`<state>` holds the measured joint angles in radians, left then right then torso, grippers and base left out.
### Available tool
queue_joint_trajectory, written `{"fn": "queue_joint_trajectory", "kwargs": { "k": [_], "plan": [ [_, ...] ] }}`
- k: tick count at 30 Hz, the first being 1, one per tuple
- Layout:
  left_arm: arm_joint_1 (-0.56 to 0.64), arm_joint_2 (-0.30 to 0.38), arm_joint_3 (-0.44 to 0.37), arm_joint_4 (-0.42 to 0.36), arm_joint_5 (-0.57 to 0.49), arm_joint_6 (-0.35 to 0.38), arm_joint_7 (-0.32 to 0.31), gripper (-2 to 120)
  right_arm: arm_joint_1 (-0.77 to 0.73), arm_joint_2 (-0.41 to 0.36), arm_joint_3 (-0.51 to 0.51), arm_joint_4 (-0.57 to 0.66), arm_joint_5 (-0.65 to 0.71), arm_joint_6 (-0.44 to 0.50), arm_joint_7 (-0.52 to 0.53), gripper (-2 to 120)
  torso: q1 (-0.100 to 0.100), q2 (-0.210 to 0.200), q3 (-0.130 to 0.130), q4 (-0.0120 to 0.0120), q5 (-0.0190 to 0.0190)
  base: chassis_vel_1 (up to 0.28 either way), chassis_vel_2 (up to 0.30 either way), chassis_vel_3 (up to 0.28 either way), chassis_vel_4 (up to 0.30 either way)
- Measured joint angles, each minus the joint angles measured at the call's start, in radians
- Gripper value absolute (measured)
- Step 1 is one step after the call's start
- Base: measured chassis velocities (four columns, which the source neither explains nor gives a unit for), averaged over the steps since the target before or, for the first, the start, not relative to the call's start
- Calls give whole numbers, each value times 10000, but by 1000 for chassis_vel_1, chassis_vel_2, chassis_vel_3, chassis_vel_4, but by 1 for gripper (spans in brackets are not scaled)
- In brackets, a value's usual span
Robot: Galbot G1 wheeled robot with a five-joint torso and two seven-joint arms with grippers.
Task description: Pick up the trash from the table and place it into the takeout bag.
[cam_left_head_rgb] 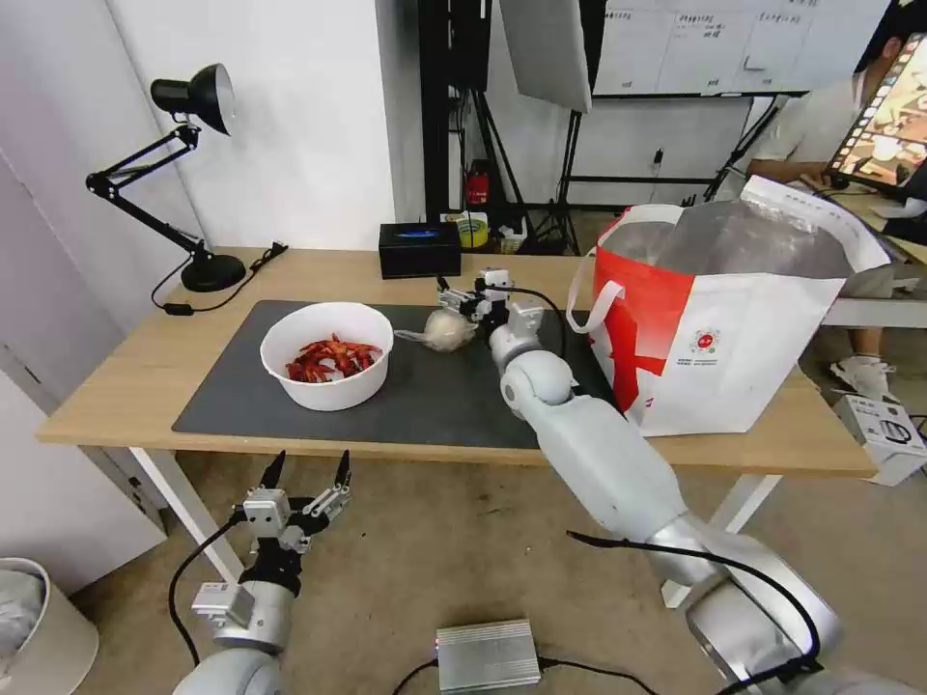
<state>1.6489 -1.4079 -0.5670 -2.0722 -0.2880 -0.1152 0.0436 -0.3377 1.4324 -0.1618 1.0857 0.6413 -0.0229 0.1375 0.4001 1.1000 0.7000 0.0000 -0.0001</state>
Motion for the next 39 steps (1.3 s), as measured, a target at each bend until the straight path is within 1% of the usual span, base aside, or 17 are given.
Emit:
{"fn": "queue_joint_trajectory", "kwargs": {
  "k": [1, 2, 4, 7, 10, 21, 28, 39],
  "plan": [
    [19, 0, -33, 0, 0, -10, 60, 100, 73, 59, -39, -97, 143, -274, 17, 100, 0, 0, 0, 0, 0, 0, 0, 0, 0],
    [19, 0, -33, 0, 0, -10, 60, 100, 73, 59, -39, -97, 143, -274, 17, 100, 0, 0, 0, 0, 0, 0, 0, 0, 0],
    [58, -6, -64, 0, 0, -37, 129, 100, 210, 162, -87, -246, 310, -933, 77, 100, 0, -1, 0, 1, 0, 0, 0, 0, 0],
    [68, -9, -66, 0, 0, -40, 139, 100, 262, 196, -108, -323, 321, -1095, 90, 100, 0, 0, 0, 0, 0, 0, 0, 0, 0],
    [83, -29, -64, 2, 11, -55, 152, 100, 410, 361, -105, -619, 342, -1765, 114, 100, 0, 0, 0, 1, 0, 0, 0, 0, 0],
    [133, -26, -44, 28, 68, -86, 165, 100, 434, 640, -74, -1348, 111, -1957, 0, 100, -1, 0, 0, 0, 0, 0, 0, 0, 0],
    [125, -44, -48, 66, 104, -132, 169, 100, 240, 1065, 179, -2042, -351, -1752, -156, 100, -1, 0, 0, 1, 0, 0, 0, 0, 0],
    [66, -139, 9, 159, 192, -154, 169, 100, 223, 1239, 332, -2373, -610, -1609, -110, 100, -1, 0, 0, 1, 1, 0, 0, 0, 0]
  ]
}}
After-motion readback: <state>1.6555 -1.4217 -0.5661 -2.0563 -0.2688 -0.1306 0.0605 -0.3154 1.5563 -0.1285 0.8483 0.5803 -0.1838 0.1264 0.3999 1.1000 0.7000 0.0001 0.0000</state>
